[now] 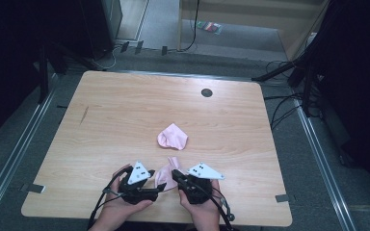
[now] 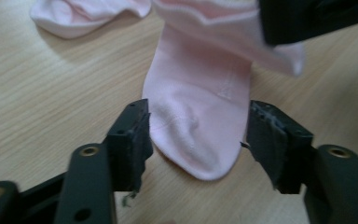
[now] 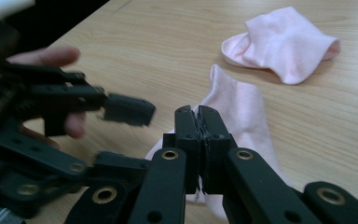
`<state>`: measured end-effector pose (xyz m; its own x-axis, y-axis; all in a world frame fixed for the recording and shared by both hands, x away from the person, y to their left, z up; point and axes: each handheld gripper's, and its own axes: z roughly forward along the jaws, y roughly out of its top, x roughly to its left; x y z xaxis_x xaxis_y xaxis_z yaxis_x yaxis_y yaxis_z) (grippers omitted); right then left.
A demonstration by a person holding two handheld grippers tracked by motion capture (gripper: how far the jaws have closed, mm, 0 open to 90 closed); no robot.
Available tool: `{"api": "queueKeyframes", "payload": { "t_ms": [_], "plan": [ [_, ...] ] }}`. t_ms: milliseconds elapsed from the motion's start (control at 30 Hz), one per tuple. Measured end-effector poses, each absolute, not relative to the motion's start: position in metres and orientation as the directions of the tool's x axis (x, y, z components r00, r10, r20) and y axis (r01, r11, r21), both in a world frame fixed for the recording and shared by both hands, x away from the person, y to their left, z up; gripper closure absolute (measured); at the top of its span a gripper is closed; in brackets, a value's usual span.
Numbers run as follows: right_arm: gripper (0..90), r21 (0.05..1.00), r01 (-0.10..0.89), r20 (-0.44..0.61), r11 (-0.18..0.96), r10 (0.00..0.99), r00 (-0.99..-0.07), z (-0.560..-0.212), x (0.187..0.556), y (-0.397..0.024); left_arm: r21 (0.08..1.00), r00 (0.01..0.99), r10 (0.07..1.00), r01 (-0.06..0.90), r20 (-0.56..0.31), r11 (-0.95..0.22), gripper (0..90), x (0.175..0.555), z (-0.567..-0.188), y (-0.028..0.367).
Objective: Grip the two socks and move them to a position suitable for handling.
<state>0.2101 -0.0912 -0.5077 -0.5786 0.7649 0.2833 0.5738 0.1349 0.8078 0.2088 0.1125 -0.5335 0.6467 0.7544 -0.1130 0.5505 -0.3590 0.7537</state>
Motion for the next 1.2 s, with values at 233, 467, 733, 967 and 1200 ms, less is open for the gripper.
{"api": "queueKeyframes", "payload": {
  "t_ms": [233, 467, 733, 967, 1200],
  "plan": [
    [88.8, 0.805, 0.589, 0.349, 0.069, 0.748, -0.564, -0.501, 0.216, -0.107, 0.733, 0.63, 0.772, 0.564, -0.086, -0.379, 68.4, 0.215, -0.541, 0.106],
    [88.8, 0.802, 0.598, 0.39, 0.002, 0.756, -0.526, -0.494, 0.22, -0.126, 0.716, 0.636, 0.762, 0.585, -0.116, -0.38, 87.7, 0.222, -0.544, 0.118],
    [89.0, 0.79, 0.613, 0.373, -0.022, 0.81, -0.452, -0.497, 0.219, -0.156, 0.728, 0.662, 0.742, 0.561, -0.107, -0.395, 89.0, 0.224, -0.532, 0.15],
    [90.0, 0.734, 0.678, 0.4, -0.038, 0.832, -0.386, -0.513, 0.219, -0.178, 0.736, 0.686, 0.723, 0.527, -0.074, -0.425, 89.9, 0.225, -0.526, 0.169],
    [89.8, 0.69, 0.724, 0.415, 0.009, 0.815, -0.405, -0.526, 0.221, -0.169, 0.716, 0.746, 0.666, 0.466, -0.002, -0.52, 88.3, 0.218, -0.537, 0.153]
  ]
}}
